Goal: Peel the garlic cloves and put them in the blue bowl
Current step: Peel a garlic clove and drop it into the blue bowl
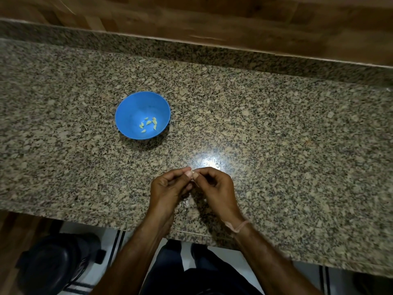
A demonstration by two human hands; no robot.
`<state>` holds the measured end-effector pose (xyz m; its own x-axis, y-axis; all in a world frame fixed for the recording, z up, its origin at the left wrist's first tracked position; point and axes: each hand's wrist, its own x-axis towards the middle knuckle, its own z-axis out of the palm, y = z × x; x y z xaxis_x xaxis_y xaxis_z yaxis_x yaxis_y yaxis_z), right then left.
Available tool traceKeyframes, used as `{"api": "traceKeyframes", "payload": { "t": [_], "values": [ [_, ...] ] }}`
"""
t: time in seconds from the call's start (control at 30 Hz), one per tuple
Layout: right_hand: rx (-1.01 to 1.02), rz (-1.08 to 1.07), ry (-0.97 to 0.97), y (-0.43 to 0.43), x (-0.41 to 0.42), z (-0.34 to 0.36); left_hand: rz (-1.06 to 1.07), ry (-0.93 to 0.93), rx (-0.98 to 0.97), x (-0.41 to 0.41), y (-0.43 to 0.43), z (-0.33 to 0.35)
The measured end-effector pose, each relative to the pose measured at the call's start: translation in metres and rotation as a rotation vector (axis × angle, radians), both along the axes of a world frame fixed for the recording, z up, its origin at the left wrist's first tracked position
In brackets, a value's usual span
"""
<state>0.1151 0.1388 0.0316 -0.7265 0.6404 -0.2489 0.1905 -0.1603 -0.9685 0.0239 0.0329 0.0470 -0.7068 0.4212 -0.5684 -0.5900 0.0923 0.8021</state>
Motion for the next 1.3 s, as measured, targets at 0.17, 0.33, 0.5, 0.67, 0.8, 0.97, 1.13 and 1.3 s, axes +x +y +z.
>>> {"api": "traceKeyframes", "payload": {
  "t": [0.17,0.33,0.5,0.67,0.8,0.97,1.13,1.3],
  "values": [
    [-0.073,-0.056,-0.06,0.011,-0.004,-0.018,0.006,0.081,-0.082,-0.004,-0.002,-0.008],
    [0.141,0.022,-0.214,0.017,0.003,-0.035,-0.327,0.923,-0.519,-0.039,-0.008,-0.026],
    [0.378,0.102,-0.28,0.01,-0.005,-0.04,-0.552,1.11,-0.693,-0.055,-0.009,-0.045],
    [0.466,0.096,-0.334,0.004,-0.003,-0.039,-0.395,1.119,-0.71,-0.011,-0.043,-0.058],
    [0.552,0.108,-0.365,0.001,-0.002,-0.039,-0.445,1.105,-0.751,0.003,-0.057,-0.069],
    [0.438,0.06,-0.37,0.002,-0.003,-0.038,-0.521,1.127,-0.739,-0.006,-0.057,-0.069],
    [0.402,0.031,-0.363,-0.004,-0.004,-0.034,-0.544,1.103,-0.731,-0.011,-0.056,-0.07],
    [0.501,0.053,-0.413,-0.003,-0.007,-0.035,-0.552,1.106,-0.72,-0.014,-0.057,-0.07]
  ]
}}
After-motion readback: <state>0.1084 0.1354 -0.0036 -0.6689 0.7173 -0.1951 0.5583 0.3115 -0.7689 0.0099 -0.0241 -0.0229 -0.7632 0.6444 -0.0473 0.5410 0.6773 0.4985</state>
